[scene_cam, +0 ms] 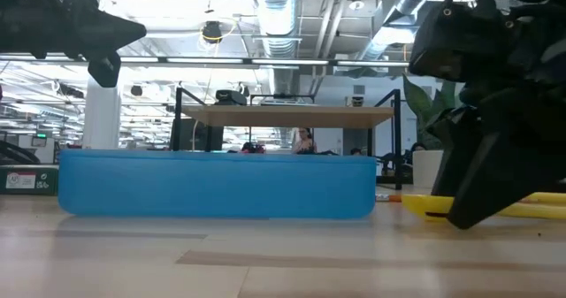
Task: Pack school essentials
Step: Put the yellow pen into the blue supply box
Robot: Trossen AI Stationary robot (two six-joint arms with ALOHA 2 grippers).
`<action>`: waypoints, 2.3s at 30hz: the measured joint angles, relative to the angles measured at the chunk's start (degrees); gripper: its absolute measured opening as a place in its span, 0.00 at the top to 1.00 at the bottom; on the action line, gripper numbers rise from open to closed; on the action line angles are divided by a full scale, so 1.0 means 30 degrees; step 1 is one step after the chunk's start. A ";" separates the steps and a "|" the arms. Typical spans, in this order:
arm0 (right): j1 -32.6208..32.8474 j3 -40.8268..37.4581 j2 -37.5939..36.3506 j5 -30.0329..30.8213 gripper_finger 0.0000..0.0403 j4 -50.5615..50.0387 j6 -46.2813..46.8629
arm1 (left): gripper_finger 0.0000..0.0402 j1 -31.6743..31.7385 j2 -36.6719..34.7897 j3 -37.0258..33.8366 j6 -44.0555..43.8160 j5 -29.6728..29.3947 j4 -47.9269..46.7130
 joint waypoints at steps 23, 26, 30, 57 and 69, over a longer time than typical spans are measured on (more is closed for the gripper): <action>-0.1504 -0.0076 -0.4982 0.0708 0.94 0.0330 -0.2468 | 1.00 -0.0006 0.0007 0.0000 -0.0353 -0.0351 -0.0226; -0.2473 0.1061 -0.5049 0.0743 0.94 0.0869 -0.4227 | 1.00 -0.0007 0.0007 0.0000 -0.0394 -0.0350 -0.0226; -0.3908 0.3232 -0.3700 -0.0449 0.94 0.0686 -0.6378 | 1.00 0.0000 0.0007 0.0000 -0.0401 -0.0350 -0.0197; -0.7389 1.2244 0.5807 -0.5947 0.64 -0.1949 -0.9515 | 1.00 -0.0627 0.0476 0.0007 0.0612 0.1005 -0.0047; -0.6712 1.1506 0.2097 -0.4370 0.55 -0.5032 -1.0237 | 1.00 -0.0869 0.0510 0.0007 -0.1182 0.1001 -0.0980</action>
